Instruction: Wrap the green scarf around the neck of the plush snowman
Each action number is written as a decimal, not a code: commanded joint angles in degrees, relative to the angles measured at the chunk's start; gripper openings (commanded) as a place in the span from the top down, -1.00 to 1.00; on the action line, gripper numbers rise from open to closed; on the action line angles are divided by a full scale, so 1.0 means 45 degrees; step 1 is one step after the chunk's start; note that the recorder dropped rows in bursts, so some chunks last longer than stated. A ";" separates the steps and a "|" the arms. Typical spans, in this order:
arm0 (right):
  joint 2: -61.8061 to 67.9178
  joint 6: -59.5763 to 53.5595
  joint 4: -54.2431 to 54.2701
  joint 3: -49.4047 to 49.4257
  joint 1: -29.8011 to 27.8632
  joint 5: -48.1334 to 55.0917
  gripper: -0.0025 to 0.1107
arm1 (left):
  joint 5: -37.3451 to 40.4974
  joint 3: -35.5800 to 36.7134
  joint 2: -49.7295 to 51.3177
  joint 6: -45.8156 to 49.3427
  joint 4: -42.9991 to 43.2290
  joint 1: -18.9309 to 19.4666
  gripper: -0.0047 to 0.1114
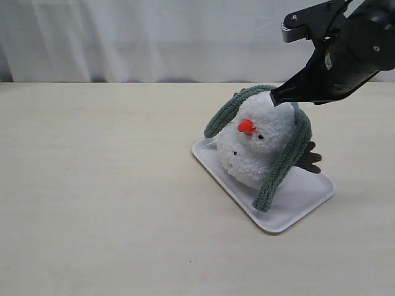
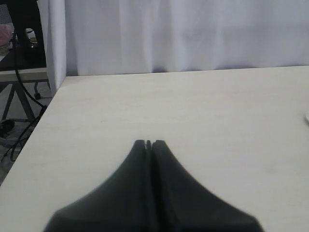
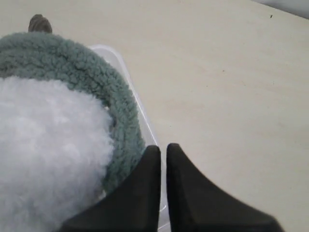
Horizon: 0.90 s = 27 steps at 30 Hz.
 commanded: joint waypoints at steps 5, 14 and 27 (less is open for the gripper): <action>-0.0210 -0.2932 0.3208 0.0004 -0.0055 0.1568 0.88 | -0.0138 0.0046 -0.0022 -0.0024 -0.0033 0.0069 0.92; 0.0379 -0.3129 0.3973 0.0081 -0.0055 0.1568 0.88 | -0.0138 0.0046 -0.0022 -0.0024 0.0005 0.0069 0.92; 0.1329 -0.3129 0.3731 0.0482 -0.0055 0.0749 0.88 | -0.0138 0.0046 -0.0022 -0.0024 -0.0018 0.0069 0.92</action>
